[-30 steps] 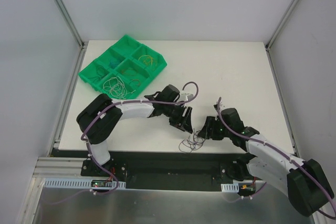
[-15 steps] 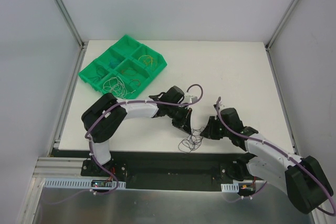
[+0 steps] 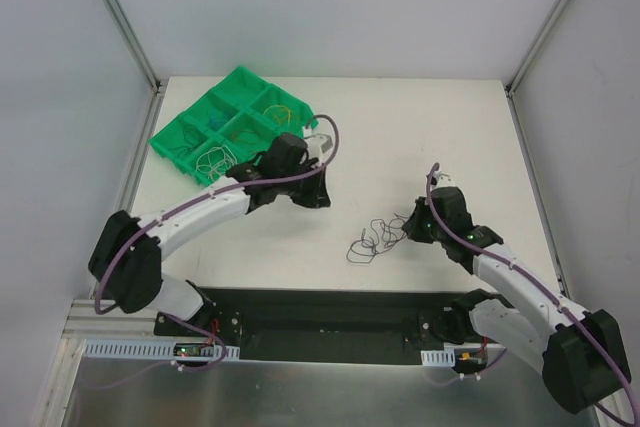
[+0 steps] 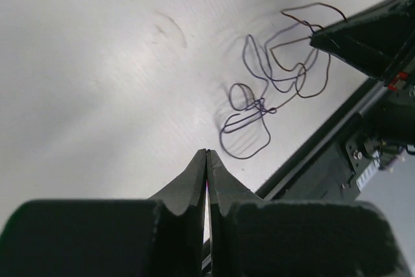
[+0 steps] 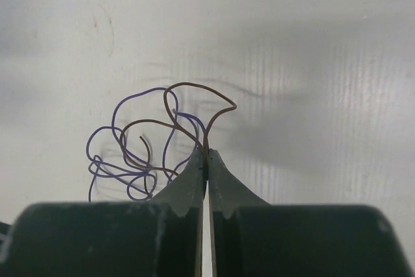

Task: Untangle the cables

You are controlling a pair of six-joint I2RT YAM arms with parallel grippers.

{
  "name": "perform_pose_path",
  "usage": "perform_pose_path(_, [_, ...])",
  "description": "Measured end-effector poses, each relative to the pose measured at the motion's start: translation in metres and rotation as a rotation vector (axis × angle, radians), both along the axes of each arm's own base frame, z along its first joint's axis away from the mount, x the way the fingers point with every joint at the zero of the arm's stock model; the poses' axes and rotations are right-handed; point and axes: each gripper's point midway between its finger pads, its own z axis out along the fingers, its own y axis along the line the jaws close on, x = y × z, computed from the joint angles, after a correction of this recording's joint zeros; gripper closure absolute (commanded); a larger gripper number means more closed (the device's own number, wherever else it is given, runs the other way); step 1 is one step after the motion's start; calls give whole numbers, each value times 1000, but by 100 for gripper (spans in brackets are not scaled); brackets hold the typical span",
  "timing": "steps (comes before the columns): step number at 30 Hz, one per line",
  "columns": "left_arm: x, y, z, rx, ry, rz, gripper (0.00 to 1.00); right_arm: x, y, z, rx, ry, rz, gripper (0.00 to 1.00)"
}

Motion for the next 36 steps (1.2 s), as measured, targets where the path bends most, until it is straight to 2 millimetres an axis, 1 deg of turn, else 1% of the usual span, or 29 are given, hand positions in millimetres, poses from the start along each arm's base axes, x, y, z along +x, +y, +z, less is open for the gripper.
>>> perform_pose_path(3, [23, 29, 25, 4, -104, 106, 100, 10, -9, 6, -25, -19, -32, 99])
perform_pose_path(5, [32, 44, 40, 11, -165, 153, 100, 14, -13, 9, -37, -22, -41, 98])
perform_pose_path(8, [41, 65, 62, 23, -261, 214, 100, 18, -15, 10, -51, -18, -40, 94])
perform_pose_path(10, [43, 76, 78, 28, -325, 243, 100, 19, -15, 10, -55, -14, -31, 93])
perform_pose_path(12, [44, 82, 91, 23, -368, 261, 100, 19, -12, 10, -50, -4, -12, 89])
perform_pose_path(15, [47, 85, 109, 10, -417, 272, 100, 16, -6, 7, -33, 16, 23, 82])
perform_pose_path(17, [47, 81, 112, -2, -414, 257, 84, 14, -2, 6, -19, 26, 43, 72])
perform_pose_path(18, [46, 76, 111, -12, -401, 236, 72, 13, 0, 6, -11, 30, 53, 69])
perform_pose_path(19, [45, 70, 108, -20, -380, 210, 63, 12, 2, 7, -4, 31, 62, 67])
perform_pose_path(20, [44, 62, 102, -30, -346, 184, 58, 12, 3, 7, 4, 31, 71, 65])
perform_pose_path(22, [42, 44, 82, -48, -253, 128, 49, 11, 6, 8, 14, 27, 83, 60])
perform_pose_path(24, [38, 30, 58, -53, -152, 90, 44, 11, 7, 8, 21, 27, 90, 55])
perform_pose_path(25, [35, 22, 42, -52, -93, 68, 43, 10, 7, 7, 20, 29, 95, 54])
perform_pose_path(27, [27, 8, 20, -46, -16, 34, 39, 9, 7, 7, 19, 29, 98, 53])
perform_pose_path(30, [9, -21, -7, -34, 79, -48, 40, 9, 8, 7, 21, 31, 102, 53])
perform_pose_path(31, [6, -31, -12, -32, 100, -72, 44, 8, 8, 6, 21, 33, 103, 53])
perform_pose_path(32, [4, -39, -16, -33, 112, -90, 52, 7, 8, 5, 22, 37, 103, 53])
perform_pose_path(33, [3, -50, -18, -37, 121, -111, 58, 6, 7, 3, 21, 41, 103, 53])
perform_pose_path(34, [4, -61, -20, -46, 128, -131, 60, 4, 7, 0, 20, 48, 103, 53])
perform_pose_path(36, [7, -78, -24, -56, 131, -152, 60, 2, 7, -3, 21, 57, 102, 53])
